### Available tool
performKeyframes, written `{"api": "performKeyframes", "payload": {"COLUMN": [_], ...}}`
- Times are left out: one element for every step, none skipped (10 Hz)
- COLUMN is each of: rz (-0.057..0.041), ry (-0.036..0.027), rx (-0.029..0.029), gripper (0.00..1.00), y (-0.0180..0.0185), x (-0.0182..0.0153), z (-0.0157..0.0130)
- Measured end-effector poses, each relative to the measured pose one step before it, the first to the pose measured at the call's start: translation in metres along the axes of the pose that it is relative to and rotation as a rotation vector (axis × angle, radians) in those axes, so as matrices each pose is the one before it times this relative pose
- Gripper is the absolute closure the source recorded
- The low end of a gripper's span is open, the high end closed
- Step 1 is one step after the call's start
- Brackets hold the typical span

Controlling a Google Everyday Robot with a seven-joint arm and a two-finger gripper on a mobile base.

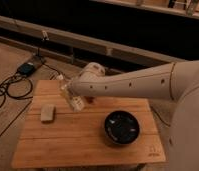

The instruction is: Stand the bottle upright

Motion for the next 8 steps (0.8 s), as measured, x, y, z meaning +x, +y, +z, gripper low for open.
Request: {"api": "performKeyframes", "payload": {"rz": [-0.04341,-0.06166,-0.04081,-0.02914,-0.04242,-0.05785,-0.04568,-0.06870], "ry": [-0.00301,-0.00525,-0.00440,-0.00739,-0.01047,-0.00844,-0.00561,-0.00872], "rx": [-0.02913,-0.04842,-0.04314,-0.03860,-0.05015,-0.04962,-0.03387,-0.04832], "gripper": [1.00,1.00,1.00,1.00,1.00,1.00,1.00,1.00], "y": [0.00502,0.00957,0.00734,0.00441,0.00177,-0.00399,-0.00489,-0.00954], "x": [0.00482,0.00571,0.00283,0.00059,0.00023,0.00145,0.00260,0.00660], "z": [-0.00062,-0.00018,-0.00083,-0.00182,-0.00457,-0.00780,-0.00712,-0.01247]}}
